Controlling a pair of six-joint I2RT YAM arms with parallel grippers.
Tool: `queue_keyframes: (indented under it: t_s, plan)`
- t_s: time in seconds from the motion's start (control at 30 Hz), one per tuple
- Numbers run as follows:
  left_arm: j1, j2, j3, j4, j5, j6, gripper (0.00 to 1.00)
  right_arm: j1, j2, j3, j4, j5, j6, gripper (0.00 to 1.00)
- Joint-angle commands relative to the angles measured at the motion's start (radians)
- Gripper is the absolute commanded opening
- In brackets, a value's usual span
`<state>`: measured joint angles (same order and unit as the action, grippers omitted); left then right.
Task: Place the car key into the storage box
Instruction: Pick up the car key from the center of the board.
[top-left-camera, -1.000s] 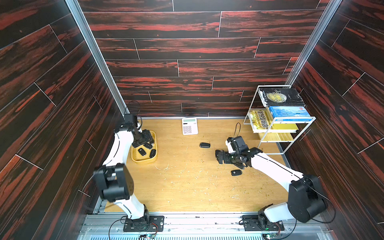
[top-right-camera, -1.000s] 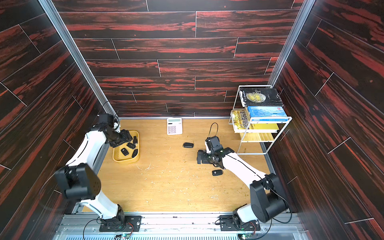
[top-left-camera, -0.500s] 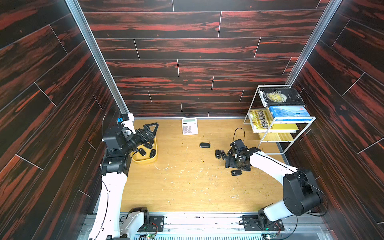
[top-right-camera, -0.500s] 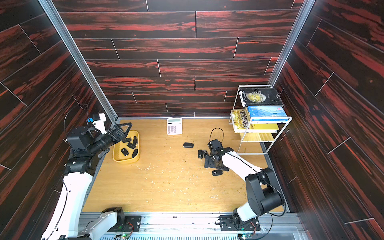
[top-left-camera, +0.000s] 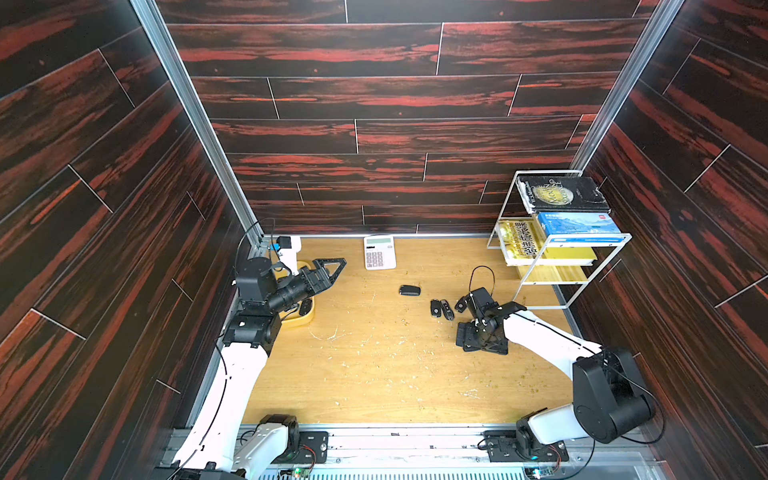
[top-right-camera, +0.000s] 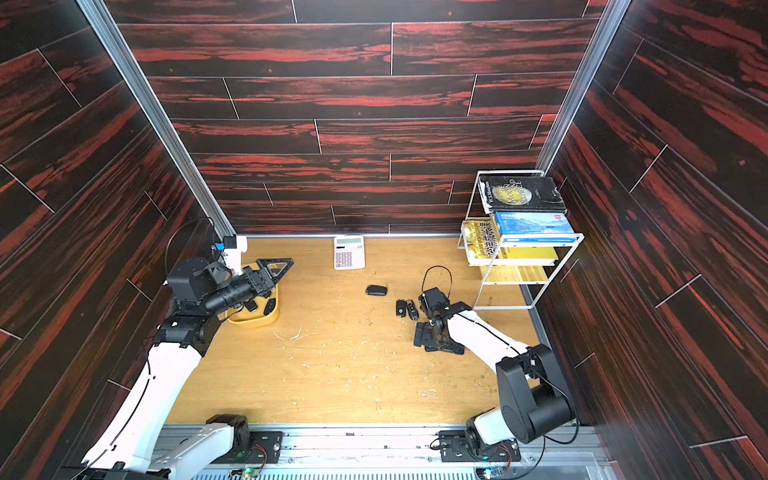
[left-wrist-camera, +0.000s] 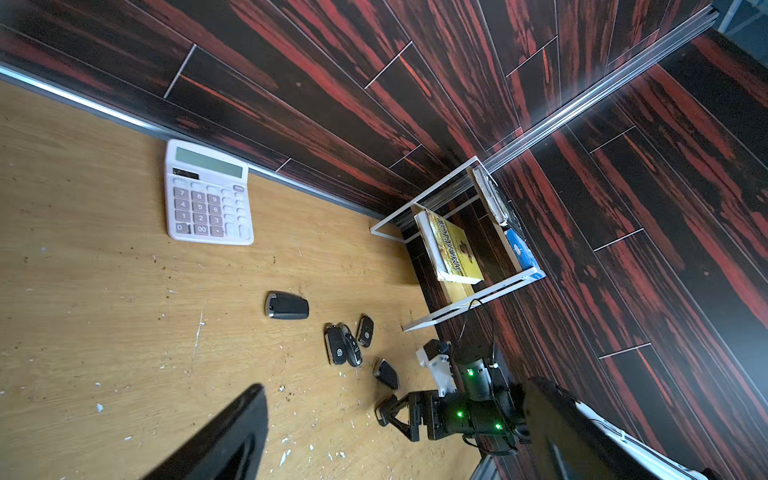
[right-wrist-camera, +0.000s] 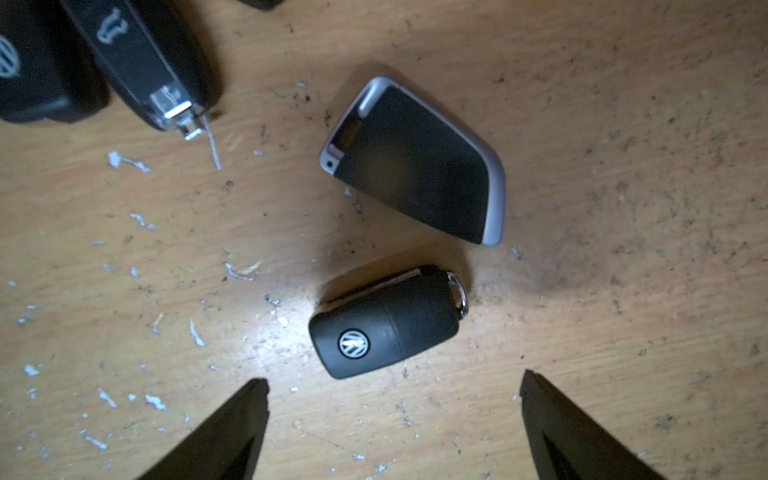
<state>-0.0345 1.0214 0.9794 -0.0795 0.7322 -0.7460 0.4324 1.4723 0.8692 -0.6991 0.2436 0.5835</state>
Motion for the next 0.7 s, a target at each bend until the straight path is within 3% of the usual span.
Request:
queue_keyframes:
  t_s: [0.0, 0.67]
  plan:
    - [-0.014, -0.002, -0.01, 0.034, -0.001, -0.005, 1.0, 0.0, 0.006, -0.022, -0.007, -0.026, -0.01, 0.99]
    - [-0.083, 0.027, -0.007, 0.019, -0.059, 0.031, 1.0, -0.007, 0.18, -0.019, 0.09, -0.038, -0.056, 0.99]
